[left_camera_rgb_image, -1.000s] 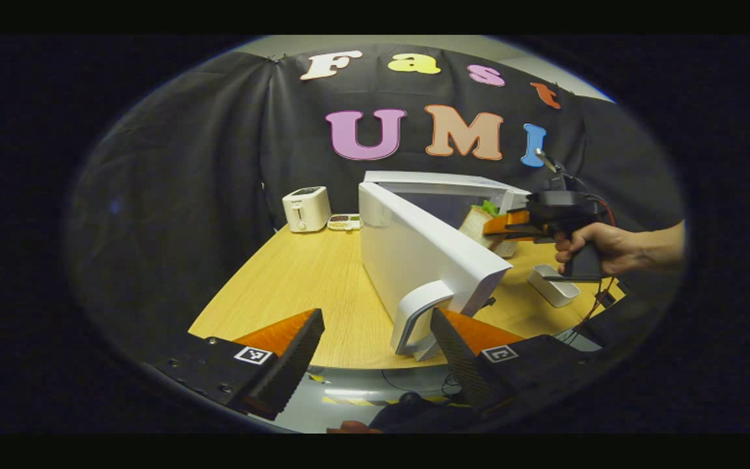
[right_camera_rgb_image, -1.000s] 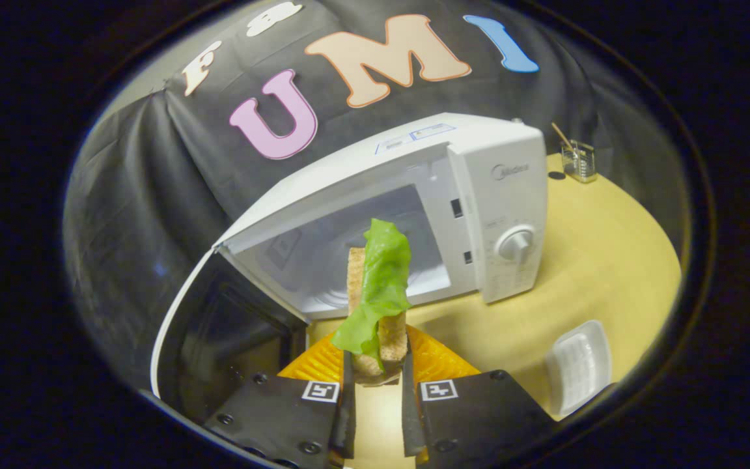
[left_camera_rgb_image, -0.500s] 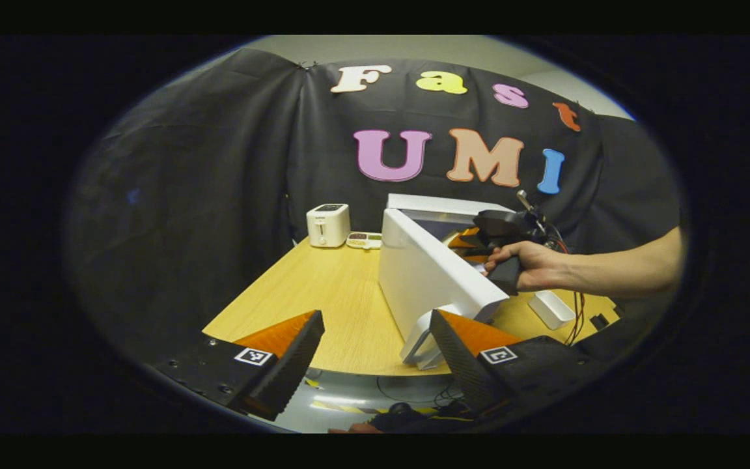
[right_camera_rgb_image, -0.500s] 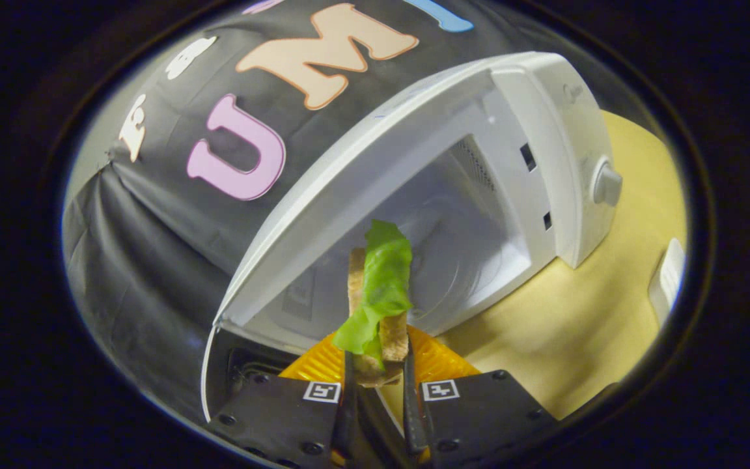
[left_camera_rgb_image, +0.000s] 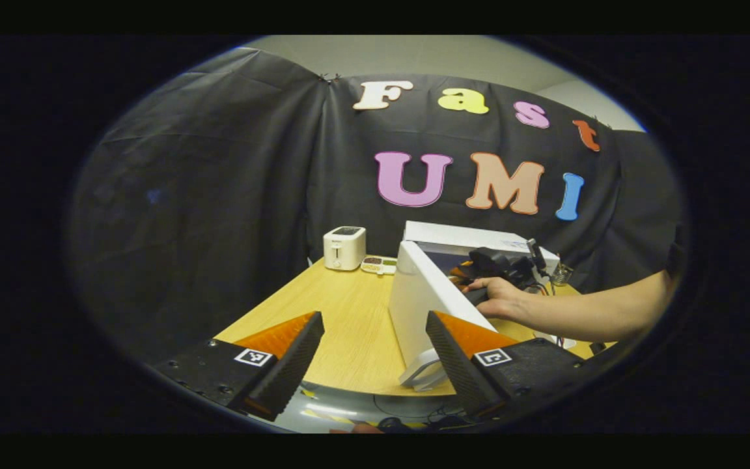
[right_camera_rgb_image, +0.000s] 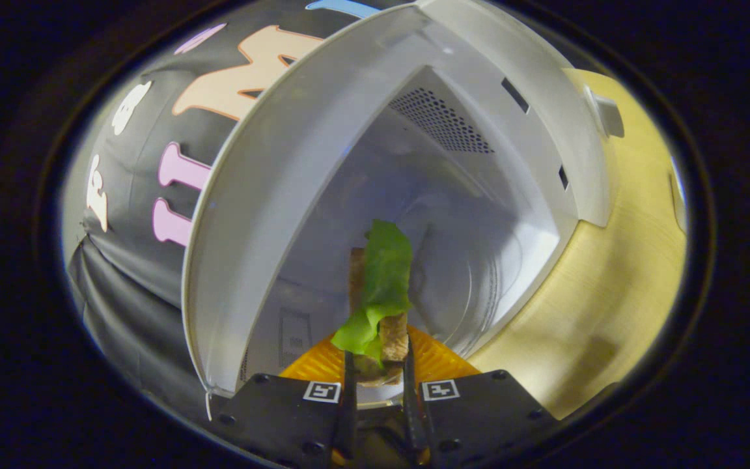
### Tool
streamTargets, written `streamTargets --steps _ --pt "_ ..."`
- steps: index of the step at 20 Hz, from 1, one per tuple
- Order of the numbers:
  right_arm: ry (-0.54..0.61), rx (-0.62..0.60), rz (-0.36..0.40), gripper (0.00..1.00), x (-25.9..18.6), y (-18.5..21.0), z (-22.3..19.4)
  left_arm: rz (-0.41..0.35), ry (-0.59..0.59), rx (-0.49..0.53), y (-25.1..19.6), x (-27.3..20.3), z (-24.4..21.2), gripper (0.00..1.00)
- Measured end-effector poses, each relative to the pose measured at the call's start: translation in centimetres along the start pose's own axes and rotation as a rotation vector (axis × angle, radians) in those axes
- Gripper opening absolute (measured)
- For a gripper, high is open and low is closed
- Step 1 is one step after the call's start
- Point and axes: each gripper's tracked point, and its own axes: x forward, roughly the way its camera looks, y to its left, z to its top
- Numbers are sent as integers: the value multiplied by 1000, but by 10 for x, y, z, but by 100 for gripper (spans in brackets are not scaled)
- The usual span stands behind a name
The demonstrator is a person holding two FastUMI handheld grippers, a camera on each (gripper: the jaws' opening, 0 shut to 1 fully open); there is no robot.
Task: Open the microwave oven with the left hand, put the food in, and close the microwave oven.
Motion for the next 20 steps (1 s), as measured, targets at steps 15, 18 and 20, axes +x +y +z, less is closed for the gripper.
streamTargets --steps 15,18,20 --pt "-58 -135 -176 66 15 -49 17 46 5 19 10 -6 2 94" --pt "-30 -255 -204 78 6 -60 18 44 -6 13 9 -1 5 94" --pt "-12 -309 -226 78 -5 -73 19 40 -9 11 9 3 6 94"
